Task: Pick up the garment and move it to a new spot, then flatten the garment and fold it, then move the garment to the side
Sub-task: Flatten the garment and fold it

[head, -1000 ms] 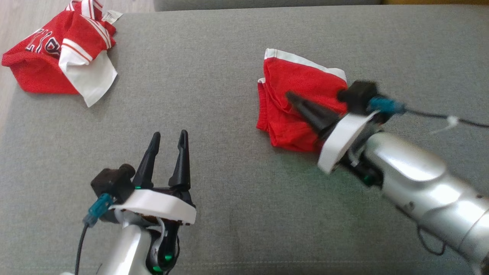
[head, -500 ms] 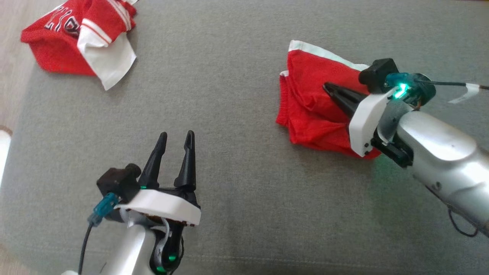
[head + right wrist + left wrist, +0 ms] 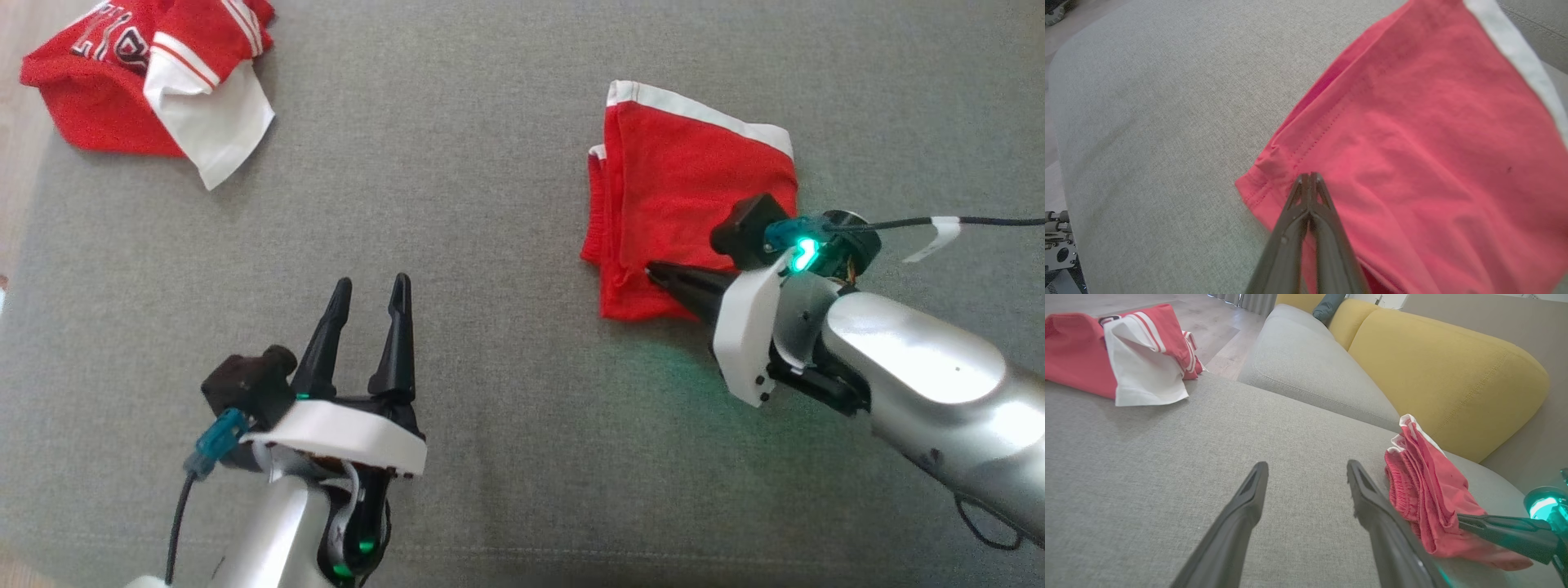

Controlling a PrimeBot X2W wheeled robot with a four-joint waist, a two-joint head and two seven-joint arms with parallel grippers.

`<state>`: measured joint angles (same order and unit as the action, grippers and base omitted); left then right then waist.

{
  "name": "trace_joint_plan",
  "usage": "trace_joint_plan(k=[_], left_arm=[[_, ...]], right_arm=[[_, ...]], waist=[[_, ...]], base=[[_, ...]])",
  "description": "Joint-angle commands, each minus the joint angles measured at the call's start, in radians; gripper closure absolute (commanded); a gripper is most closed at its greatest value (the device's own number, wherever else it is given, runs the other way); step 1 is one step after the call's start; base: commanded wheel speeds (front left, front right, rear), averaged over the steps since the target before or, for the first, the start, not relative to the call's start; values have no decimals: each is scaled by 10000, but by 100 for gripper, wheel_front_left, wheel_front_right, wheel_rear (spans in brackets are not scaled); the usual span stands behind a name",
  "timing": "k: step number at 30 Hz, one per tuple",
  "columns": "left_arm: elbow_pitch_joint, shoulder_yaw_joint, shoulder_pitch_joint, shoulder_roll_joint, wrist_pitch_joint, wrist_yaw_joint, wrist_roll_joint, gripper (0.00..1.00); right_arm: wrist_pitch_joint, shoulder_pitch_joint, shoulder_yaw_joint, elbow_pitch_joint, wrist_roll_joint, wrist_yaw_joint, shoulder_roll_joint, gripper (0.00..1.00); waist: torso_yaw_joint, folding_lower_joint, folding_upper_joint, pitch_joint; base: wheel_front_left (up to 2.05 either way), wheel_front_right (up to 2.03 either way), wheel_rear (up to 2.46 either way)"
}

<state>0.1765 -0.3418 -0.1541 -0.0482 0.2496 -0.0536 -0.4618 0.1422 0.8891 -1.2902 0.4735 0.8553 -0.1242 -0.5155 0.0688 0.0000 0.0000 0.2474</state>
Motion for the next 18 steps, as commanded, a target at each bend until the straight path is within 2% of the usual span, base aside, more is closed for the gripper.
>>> trace_joint_plan(k=[1, 11, 18], left_arm=[[-365, 355, -441, -20, 122, 13, -35, 0], [-301, 405, -578, -20, 122, 41, 0, 0], [-244, 490, -510, -20, 122, 50, 21, 0]], right_arm=[[-46, -137, 101, -162, -37, -65, 62, 100], [-647, -635, 100, 345, 43, -65, 1085, 100], [-1294, -754, 100, 568, 35, -65, 1383, 100]], waist=[[-45, 0, 0, 52], [-130, 0, 0, 128], [-293, 0, 0, -45]], base=[[0, 0, 0], [0, 0, 0], [0, 0, 0]])
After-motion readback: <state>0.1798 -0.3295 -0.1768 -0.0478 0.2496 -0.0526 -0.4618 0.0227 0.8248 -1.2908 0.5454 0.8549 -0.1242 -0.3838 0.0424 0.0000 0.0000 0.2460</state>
